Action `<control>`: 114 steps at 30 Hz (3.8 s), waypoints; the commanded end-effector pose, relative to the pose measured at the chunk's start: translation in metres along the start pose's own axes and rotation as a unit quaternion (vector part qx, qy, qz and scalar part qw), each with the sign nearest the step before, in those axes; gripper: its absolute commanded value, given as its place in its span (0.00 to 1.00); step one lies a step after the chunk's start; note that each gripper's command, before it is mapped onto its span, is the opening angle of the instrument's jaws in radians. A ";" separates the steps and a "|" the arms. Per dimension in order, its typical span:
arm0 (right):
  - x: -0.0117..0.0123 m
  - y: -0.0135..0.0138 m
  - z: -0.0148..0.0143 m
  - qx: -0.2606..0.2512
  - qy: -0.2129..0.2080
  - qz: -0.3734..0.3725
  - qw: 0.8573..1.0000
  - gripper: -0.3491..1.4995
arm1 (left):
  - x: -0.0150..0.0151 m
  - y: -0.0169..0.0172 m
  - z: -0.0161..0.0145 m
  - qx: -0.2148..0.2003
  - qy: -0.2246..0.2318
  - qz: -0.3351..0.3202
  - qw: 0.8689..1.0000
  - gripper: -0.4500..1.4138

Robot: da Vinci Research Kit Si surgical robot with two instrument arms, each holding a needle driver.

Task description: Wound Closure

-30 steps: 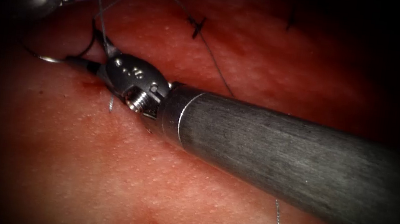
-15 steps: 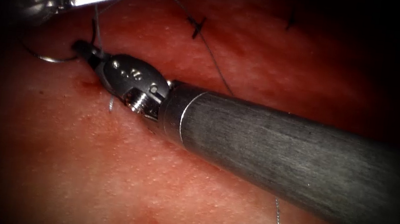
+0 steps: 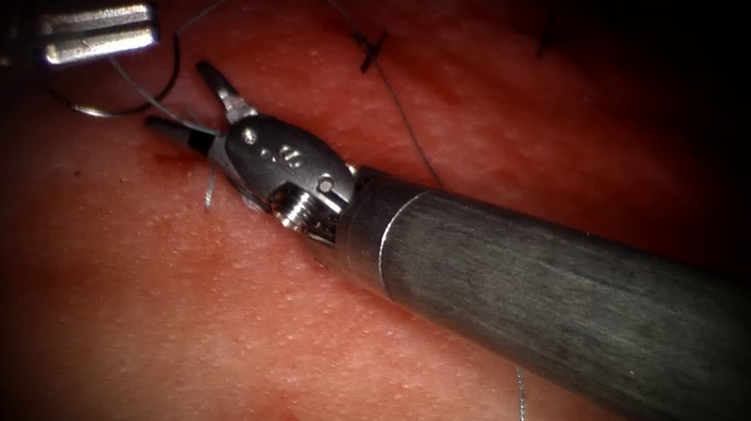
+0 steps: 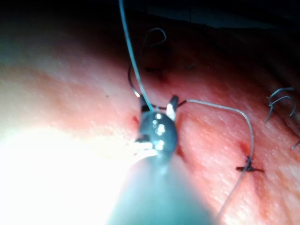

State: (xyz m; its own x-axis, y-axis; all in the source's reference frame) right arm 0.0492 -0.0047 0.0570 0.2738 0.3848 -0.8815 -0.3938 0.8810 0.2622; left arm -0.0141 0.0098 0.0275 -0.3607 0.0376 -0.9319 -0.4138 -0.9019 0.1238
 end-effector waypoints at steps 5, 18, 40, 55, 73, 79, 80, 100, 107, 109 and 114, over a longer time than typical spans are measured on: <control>-0.0014 -0.0024 -0.0049 0.028 0.007 -0.012 1.000 0.99 | -0.0001 0.0001 0.0005 0.004 0.003 0.000 1.000 0.00; -0.0017 -0.0038 -0.0117 0.022 0.001 -0.014 1.000 0.99 | 0.0016 0.0070 -0.0030 -0.001 0.025 -0.035 0.999 0.00; -0.0025 -0.0025 -0.0134 0.011 0.008 -0.013 1.000 0.98 | -0.0112 0.0231 -0.0044 -0.210 -0.039 -0.228 0.950 0.83; -0.0024 -0.0020 -0.0142 0.014 0.009 -0.012 1.000 0.96 | -0.0219 0.0146 -0.0045 -0.175 -0.161 -0.138 0.961 0.73; 0.0015 0.0017 -0.0148 0.019 -0.066 0.009 0.998 0.74 | -0.0214 0.0124 0.0057 0.036 -0.149 0.062 0.986 0.43; 0.0019 0.0022 -0.0145 0.019 -0.082 0.002 0.996 0.74 | -0.0197 0.0134 0.0068 0.052 -0.166 0.062 0.983 0.43; 0.0019 0.0022 -0.0145 0.019 -0.082 0.002 0.996 0.74 | -0.0194 0.0136 0.0068 0.052 -0.166 0.061 0.983 0.42; 0.0017 0.0020 -0.0138 0.014 -0.086 -0.010 0.996 0.75 | -0.0209 0.0149 0.0092 0.050 -0.227 0.102 0.967 0.18; 0.0017 0.0018 -0.0136 0.016 -0.090 -0.011 0.996 0.75 | -0.0209 0.0148 0.0093 0.032 -0.253 0.104 0.961 0.21; 0.0017 0.0018 -0.0135 0.016 -0.091 -0.011 0.996 0.75 | -0.0209 0.0147 0.0094 0.033 -0.255 0.103 0.961 0.21; 0.0016 0.0017 -0.0133 0.014 -0.091 -0.011 0.996 0.79 | -0.0213 0.0142 0.0097 0.036 -0.262 0.102 0.959 0.25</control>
State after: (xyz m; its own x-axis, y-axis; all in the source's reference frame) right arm 0.0365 -0.0067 0.0505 0.4401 0.4085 -0.7996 -0.3624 0.8956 0.2581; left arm -0.0196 0.0000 0.0521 -0.8060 0.0910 -0.5849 -0.3361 -0.8838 0.3256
